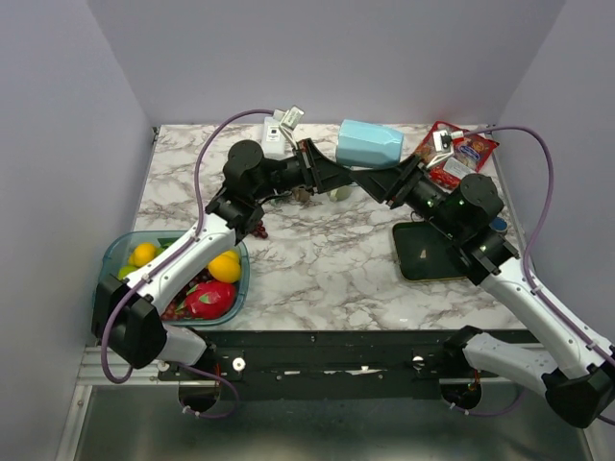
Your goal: Turn the mug right side up
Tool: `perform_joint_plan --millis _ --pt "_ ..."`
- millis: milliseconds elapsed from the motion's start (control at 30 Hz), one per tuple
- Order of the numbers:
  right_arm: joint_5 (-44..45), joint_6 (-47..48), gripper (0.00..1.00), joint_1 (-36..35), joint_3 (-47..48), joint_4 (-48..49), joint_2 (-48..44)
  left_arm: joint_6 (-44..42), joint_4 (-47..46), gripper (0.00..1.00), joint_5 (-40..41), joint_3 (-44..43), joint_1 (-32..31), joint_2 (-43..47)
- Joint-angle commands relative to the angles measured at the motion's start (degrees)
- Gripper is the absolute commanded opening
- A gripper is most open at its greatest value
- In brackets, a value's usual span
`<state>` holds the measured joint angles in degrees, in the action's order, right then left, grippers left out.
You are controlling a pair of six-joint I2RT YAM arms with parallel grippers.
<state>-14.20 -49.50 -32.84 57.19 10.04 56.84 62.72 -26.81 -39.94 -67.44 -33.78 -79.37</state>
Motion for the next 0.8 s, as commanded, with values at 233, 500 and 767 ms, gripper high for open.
perform_joint_plan --millis 233,500,767 --pt "10.8 4.9 0.81 -0.7 -1.9 -19.8 -3.7 -26.9 29.6 0.0 15.9 -5.4 -0.5 7.7" --pt "24.7 3.6 0.84 -0.7 -4.8 -34.7 -9.9 -37.9 40.0 0.0 27.7 -7.6 -0.5 7.1" --pt "32.2 3.9 0.84 -0.6 -4.1 -41.5 -10.8 -41.4 42.3 0.0 34.1 -5.4 -0.6 3.8"
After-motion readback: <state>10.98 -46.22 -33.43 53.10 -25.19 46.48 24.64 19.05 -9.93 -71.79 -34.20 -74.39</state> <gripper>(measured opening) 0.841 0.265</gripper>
